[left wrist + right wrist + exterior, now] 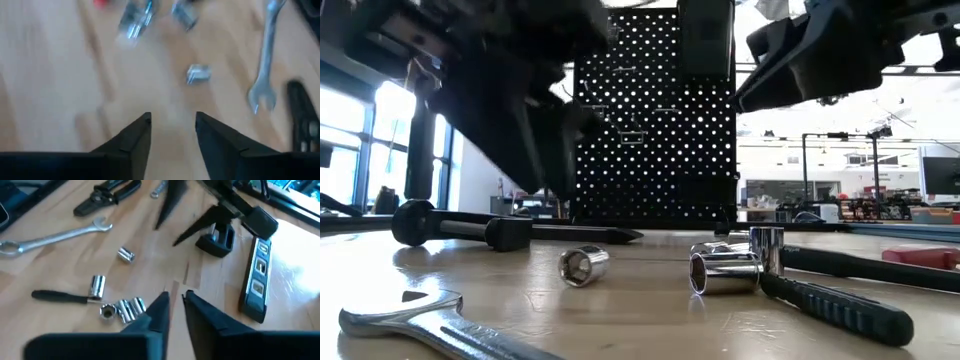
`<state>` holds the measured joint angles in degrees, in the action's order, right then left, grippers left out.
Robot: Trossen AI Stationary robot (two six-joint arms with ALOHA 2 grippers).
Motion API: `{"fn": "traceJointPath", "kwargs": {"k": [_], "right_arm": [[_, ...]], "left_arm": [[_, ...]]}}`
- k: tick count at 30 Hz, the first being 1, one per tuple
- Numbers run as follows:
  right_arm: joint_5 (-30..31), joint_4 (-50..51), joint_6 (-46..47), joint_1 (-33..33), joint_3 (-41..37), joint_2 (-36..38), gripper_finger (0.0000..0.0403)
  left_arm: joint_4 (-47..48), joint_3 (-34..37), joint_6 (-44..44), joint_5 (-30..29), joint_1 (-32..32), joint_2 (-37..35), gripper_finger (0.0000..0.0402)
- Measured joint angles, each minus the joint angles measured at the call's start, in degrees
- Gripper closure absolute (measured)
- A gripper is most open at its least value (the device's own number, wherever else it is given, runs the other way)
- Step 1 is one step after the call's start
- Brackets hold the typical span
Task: Hang tools onto peg board
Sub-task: Put the top right socket into the bottom peg board bin
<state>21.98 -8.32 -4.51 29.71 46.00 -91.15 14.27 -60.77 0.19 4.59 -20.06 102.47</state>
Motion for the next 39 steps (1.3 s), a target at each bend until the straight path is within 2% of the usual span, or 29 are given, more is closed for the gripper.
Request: {"fn": "traceJointPath", "kwargs": {"k": [6,10,22,29,35,39], "right_arm": [[-0.6,-3.8,3.9,0.0,0.0,-3.0,0.0249],[-0.8,-3.6,8.1,0.4,0.0,-3.8,0.0214],[4.5,-4.3,11.1,2.8,0.0,-3.8,0.0208],[4.9,-4.4,13.1,3.0,0.0,-3.8,0.0208],[5.0,-4.4,13.1,3.0,0.0,-3.8,0.0208],[4.9,-4.4,12.7,3.0,0.0,-3.8,0.0208]], "left_arm": [[-8.8,0.0,1.4,-2.4,-3.0,6.6,0.0209],[-12.9,0.0,5.6,-2.8,-2.9,10.1,0.0205],[-20.0,0.0,8.4,-5.0,-5.3,12.0,0.0204],[-25.2,0.1,11.8,-5.3,-5.9,12.3,0.0194],[-27.2,0.1,14.2,-11.2,-5.9,13.4,0.0185],[-28.2,0.1,14.4,-12.1,-5.9,13.9,0.0185]]}}
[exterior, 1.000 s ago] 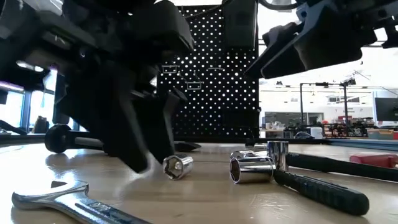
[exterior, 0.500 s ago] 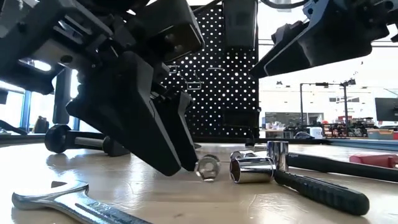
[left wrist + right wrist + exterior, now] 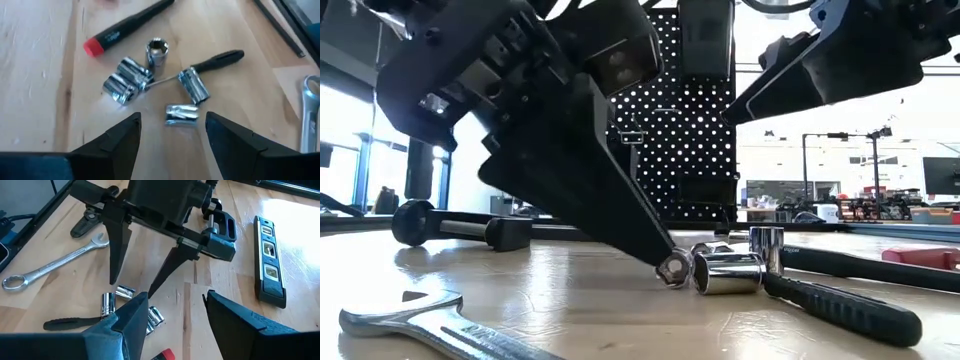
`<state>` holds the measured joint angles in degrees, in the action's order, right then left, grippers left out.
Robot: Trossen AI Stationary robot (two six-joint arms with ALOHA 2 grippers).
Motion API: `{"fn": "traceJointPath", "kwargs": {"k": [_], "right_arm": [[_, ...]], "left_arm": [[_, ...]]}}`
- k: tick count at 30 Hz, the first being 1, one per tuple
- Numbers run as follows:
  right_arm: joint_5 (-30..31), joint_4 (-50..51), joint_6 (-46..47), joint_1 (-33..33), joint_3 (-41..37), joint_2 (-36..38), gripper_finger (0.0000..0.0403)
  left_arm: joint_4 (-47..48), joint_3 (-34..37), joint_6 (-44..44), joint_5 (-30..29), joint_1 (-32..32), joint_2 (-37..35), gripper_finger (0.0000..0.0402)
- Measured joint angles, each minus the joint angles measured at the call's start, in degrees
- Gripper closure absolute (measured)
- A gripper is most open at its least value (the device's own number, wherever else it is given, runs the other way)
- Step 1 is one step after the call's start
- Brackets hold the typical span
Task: Hang tools onto peg board
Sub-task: Put the top right socket into the bottom peg board bin
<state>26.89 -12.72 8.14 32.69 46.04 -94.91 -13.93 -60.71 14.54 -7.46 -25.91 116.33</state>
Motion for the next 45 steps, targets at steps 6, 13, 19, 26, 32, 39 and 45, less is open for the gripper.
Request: {"fn": "traceJointPath", "kwargs": {"k": [6,13,19,26,32,39,45], "right_arm": [[0.0,0.4,-0.5,0.0,0.0,0.0,0.0208],[0.0,1.0,-0.5,0.0,0.0,0.0,0.0208],[0.0,1.1,-0.1,0.0,0.0,0.0,0.0208],[0.0,1.1,0.1,0.0,0.0,0.0,0.0208],[-0.1,1.1,0.4,0.0,0.0,0.0,0.0208],[-0.5,1.3,0.4,0.0,0.0,0.0,0.0208],[-0.5,1.8,-0.9,0.9,0.0,0.0,0.0208]], "left_arm": [[-3.3,0.0,0.3,1.6,0.0,1.7,0.0185],[-5.7,-1.5,0.3,-0.1,-0.1,4.3,0.0185],[-4.2,-1.6,0.1,-1.3,-0.1,4.5,0.0216],[-1.7,-1.6,-1.7,-2.0,0.0,4.5,0.0307],[-1.2,-1.6,-3.3,-1.9,0.2,4.5,0.033],[-0.3,-1.5,-5.6,-1.0,1.0,3.4,0.033],[4.9,-1.2,-8.5,-2.1,2.3,-0.2,0.033]]}}
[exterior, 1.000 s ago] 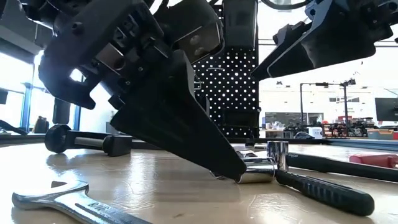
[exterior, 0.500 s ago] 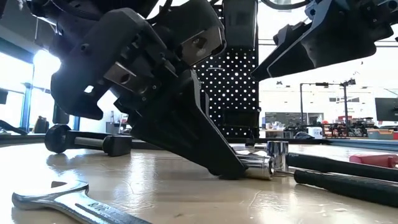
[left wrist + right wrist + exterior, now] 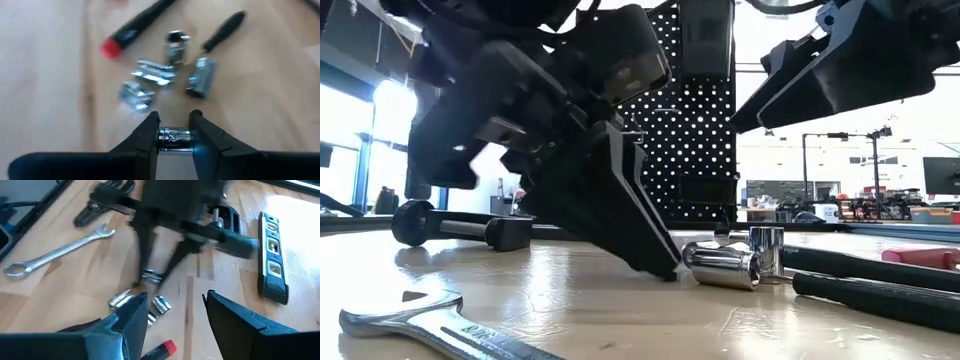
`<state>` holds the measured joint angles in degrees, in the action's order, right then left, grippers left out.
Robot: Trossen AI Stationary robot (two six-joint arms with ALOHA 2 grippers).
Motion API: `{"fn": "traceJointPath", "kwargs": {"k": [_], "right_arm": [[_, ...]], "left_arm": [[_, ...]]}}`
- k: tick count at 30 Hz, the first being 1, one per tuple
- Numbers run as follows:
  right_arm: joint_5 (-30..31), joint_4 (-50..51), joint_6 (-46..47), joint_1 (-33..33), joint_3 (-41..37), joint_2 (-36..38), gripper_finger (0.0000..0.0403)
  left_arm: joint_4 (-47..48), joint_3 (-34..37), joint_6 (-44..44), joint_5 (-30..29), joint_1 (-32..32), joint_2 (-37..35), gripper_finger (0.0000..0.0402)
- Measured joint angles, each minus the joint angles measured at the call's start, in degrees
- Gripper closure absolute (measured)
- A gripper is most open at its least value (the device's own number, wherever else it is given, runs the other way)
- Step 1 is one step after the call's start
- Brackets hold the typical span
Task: Hang tools onto peg board
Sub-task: Put the top right socket into the bottom peg board bin
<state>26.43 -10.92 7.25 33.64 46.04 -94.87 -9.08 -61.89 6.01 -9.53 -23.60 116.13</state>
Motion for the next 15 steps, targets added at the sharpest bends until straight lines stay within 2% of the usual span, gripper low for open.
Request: {"fn": "traceJointPath", "kwargs": {"k": [9,15], "right_arm": [[-0.1,2.2,-0.1,0.6,0.0,0.0,0.0208],[-5.7,3.2,1.1,0.6,0.0,0.0,0.0208]], "left_arm": [[2.6,0.0,-3.1,-1.8,2.7,-4.1,0.033],[2.8,-0.1,-2.8,0.5,4.6,-4.1,0.033]]}}
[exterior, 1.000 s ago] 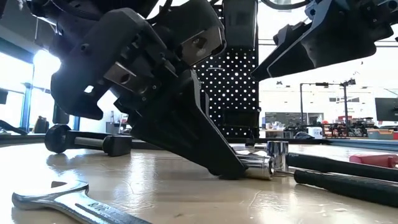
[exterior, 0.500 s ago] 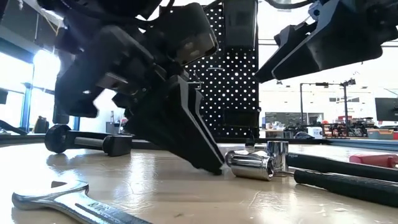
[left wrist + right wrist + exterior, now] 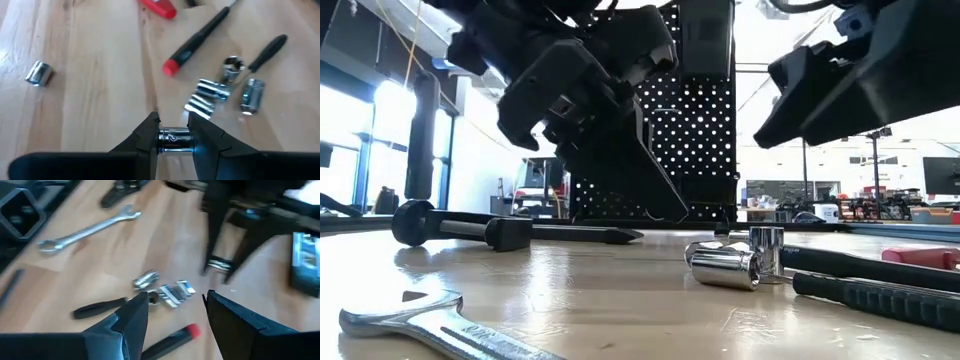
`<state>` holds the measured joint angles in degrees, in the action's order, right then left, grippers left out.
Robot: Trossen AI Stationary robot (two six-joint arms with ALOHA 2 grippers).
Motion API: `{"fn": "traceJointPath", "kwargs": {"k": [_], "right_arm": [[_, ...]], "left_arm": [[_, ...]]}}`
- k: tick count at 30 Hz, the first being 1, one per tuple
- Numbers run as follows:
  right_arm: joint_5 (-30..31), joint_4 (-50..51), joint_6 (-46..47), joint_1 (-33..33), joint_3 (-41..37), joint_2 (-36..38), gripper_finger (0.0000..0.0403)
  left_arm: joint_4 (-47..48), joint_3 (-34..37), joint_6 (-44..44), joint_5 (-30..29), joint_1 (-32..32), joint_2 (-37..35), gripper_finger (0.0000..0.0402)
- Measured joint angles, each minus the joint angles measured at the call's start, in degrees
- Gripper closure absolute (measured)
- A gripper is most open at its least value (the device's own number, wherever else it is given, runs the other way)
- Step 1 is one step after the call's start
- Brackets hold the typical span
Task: Hang tools onto peg board
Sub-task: Put the top right socket into the bottom peg board bin
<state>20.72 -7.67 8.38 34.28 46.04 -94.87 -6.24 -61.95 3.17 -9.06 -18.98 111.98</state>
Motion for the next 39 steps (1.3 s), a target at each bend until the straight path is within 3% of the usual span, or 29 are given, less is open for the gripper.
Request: {"fn": "traceJointPath", "kwargs": {"k": [5,14,27,39], "right_arm": [[-0.7,0.0,0.8,0.0,0.0,0.0,0.0208],[8.7,4.7,5.5,0.2,0.0,0.0,0.0228],[14.4,19.1,27.7,8.0,0.0,0.0,0.0242],[20.4,19.7,30.7,10.8,0.0,0.0,0.0242]], "left_arm": [[-0.2,0.2,0.1,0.1,0.3,0.0,0.033],[-5.2,0.2,-1.9,-4.9,2.2,-0.1,0.033],[-19.5,0.0,-8.3,-14.5,13.1,-0.1,0.033],[-21.0,-4.9,-13.3,-15.3,23.0,-0.2,0.033]]}}
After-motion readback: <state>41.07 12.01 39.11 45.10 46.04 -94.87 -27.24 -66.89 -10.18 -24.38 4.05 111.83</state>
